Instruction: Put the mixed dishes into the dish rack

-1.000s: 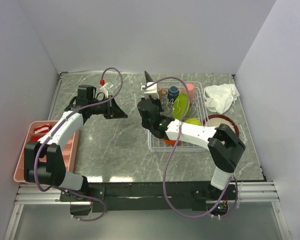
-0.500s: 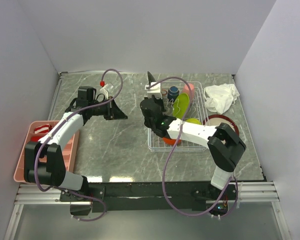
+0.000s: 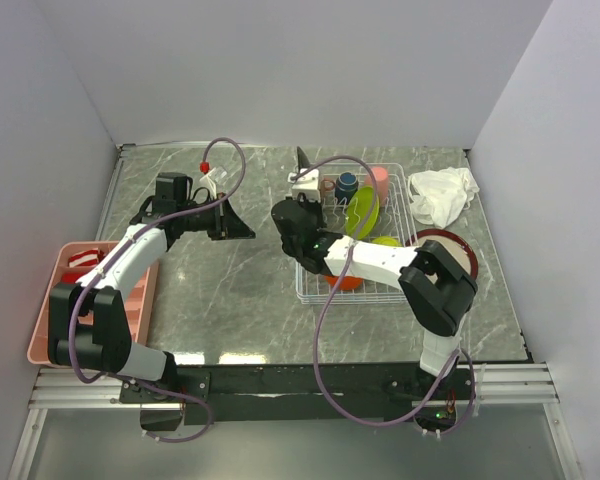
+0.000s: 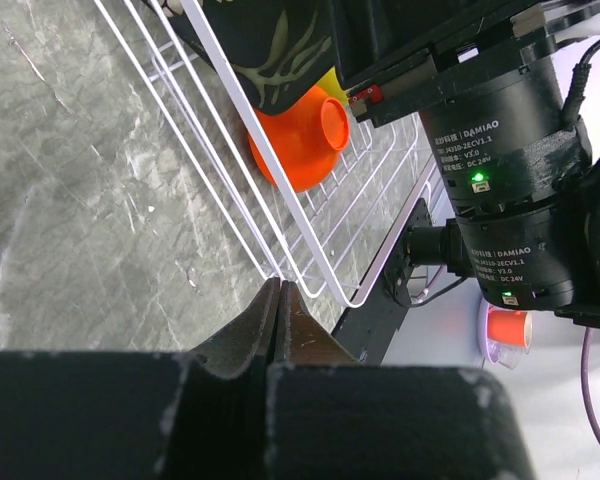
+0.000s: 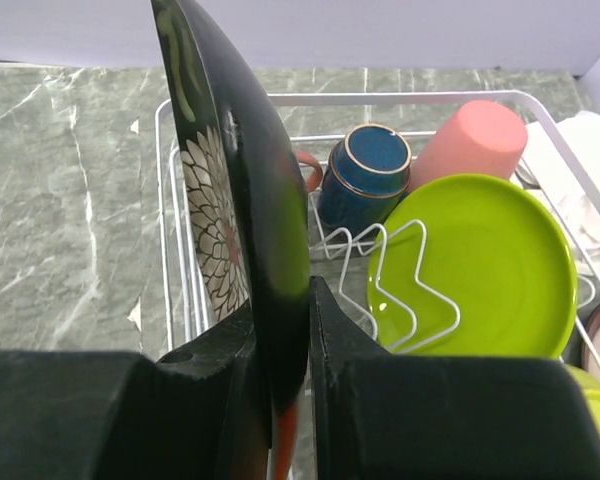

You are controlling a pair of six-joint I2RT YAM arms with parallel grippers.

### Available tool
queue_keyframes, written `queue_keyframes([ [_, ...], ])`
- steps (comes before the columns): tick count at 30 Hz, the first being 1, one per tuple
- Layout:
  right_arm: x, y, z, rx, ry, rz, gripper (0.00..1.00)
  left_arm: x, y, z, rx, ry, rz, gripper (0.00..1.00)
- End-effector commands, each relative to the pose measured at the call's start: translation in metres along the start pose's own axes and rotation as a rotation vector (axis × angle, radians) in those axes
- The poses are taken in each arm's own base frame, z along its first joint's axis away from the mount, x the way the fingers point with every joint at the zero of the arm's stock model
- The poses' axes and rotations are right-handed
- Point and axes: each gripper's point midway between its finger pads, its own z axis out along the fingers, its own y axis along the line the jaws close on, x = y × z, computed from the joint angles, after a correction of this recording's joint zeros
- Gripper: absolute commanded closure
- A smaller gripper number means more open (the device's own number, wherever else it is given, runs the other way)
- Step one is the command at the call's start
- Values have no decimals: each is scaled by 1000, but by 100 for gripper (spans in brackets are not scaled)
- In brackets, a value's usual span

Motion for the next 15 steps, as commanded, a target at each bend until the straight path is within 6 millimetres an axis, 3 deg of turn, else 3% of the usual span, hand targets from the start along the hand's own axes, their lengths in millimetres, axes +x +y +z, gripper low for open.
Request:
queue_keyframes([
  [1, -11, 11, -13, -46, 5, 81, 74, -9, -10, -5, 19, -26, 59, 99],
  [4, -4, 13, -28, -92, 31, 79, 64, -11, -11, -4, 24, -30, 60, 99],
  [8, 11, 12, -39, -127, 68, 65, 60, -12, -12, -4, 29, -34, 62, 99],
  [15, 10, 8, -45, -150, 69, 58, 48, -8, -11, -4, 32, -28, 52, 99],
])
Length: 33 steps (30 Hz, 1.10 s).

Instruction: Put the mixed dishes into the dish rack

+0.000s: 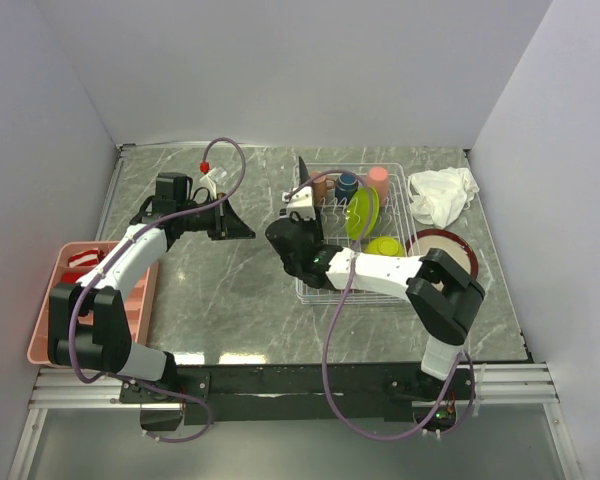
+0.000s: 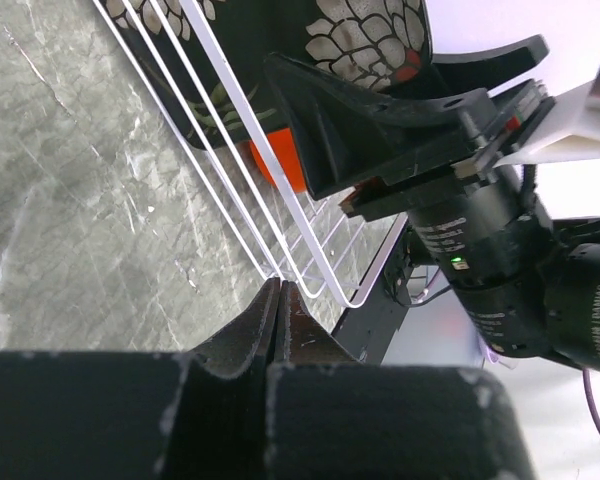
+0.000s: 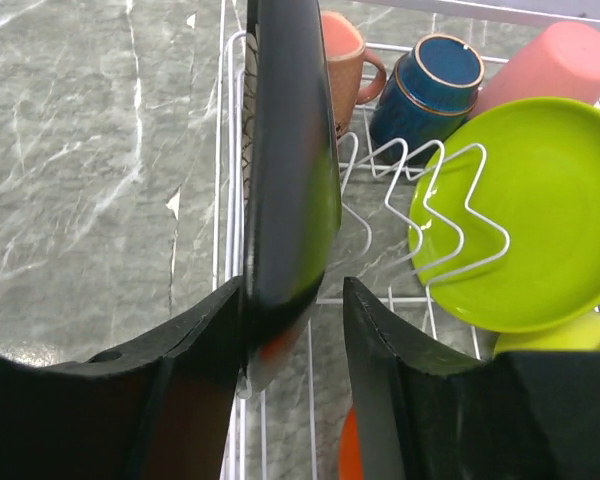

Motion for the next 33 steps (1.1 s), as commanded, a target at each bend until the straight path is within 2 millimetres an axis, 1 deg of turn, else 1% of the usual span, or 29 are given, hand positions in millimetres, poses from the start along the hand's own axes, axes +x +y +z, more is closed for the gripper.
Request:
queue_keyframes([
  [1, -28, -9, -10, -9, -41, 94, 47, -7, -11, -4, 33, -29, 53, 99],
  [5, -44, -15, -15, -5, -54, 113, 44, -9, -12, -4, 33, -34, 51, 99],
  [6, -48, -20, -19, -5, -51, 106, 43, -10, -12, -4, 32, -35, 55, 99],
  [7, -55, -22, -22, -9, -51, 113, 39, -11, -13, -5, 28, -37, 59, 99],
  [8, -60, -25, -25, -12, -49, 126, 37, -11, -13, -5, 23, -36, 57, 93],
  [9, -65, -31, -33, -26, -37, 123, 31, -12, -11, -6, 12, -37, 62, 84],
  [10, -69, -33, -37, -40, -32, 132, 27, -13, -11, -6, 3, -41, 68, 74],
  [11, -72, -35, -41, -56, -25, 143, 24, -12, -10, -7, -4, -39, 68, 59],
  [12, -76, -41, -48, -71, -20, 150, 17, -13, -8, -7, -14, -40, 82, 51],
  [14, -79, -44, -56, -112, -6, 165, 12, -15, -7, -8, -31, -43, 93, 40],
  [15, -86, -51, -63, -129, -9, 167, 8, -15, -5, -9, -40, -40, 103, 37],
  [16, -91, -51, -68, -165, -8, 163, 5, -19, -4, -11, -54, -47, 106, 35],
  [17, -94, -55, -72, -188, -14, 126, 2, -21, -2, -12, -67, -51, 106, 30],
  [18, -103, -62, -80, -229, -22, 117, 0, -22, 1, -14, -76, -50, 102, 29],
  [19, -109, -66, -85, -265, -23, 99, 0, -27, 2, -18, -79, -59, 98, 28],
  [20, -116, -74, -89, -346, -26, 61, 0, -30, 3, -20, -76, -61, 92, 26],
  [21, -111, -83, -91, -366, -3, 19, 0, -32, 5, -22, -77, -62, 84, 26],
  [22, -113, -94, -91, -371, 0, 7, 0, -36, 8, -25, -81, -65, 68, 26],
  [23, -119, -120, -84, -348, 0, 23, 0, -38, 7, -25, -75, -62, 63, 26],
  [24, -115, -132, -82, -343, 22, 13, 0, -39, 8, -25, -72, -59, 63, 26],
  [25, -117, -146, -78, -336, 25, 8, 0, -41, 9, -24, -73, -51, 59, 26],
  [26, -120, -171, -70, -294, 26, 33, 0, -43, 10, -24, -76, -51, 65, 26],
  [28, -111, -199, -63, -242, 50, 27, 0, -47, 9, -23, -72, -50, 73, 25],
  [29, -111, -214, -64, -206, 46, 38, 0, -49, 9, -24, -75, -50, 81, 25],
  [30, -101, -238, -59, -141, 75, 55, 0, -53, 9, -25, -81, -52, 99, 25],
  [31, -82, -248, -57, -127, 118, 21, 0, -54, 9, -25, -84, -53, 104, 25],
  [32, -70, -258, -59, -114, 150, 26, 0, -54, 10, -26, -93, -48, 102, 25],
  [33, -41, -274, -60, -87, 244, 34, 0, -56, 9, -27, -97, -50, 116, 25],
])
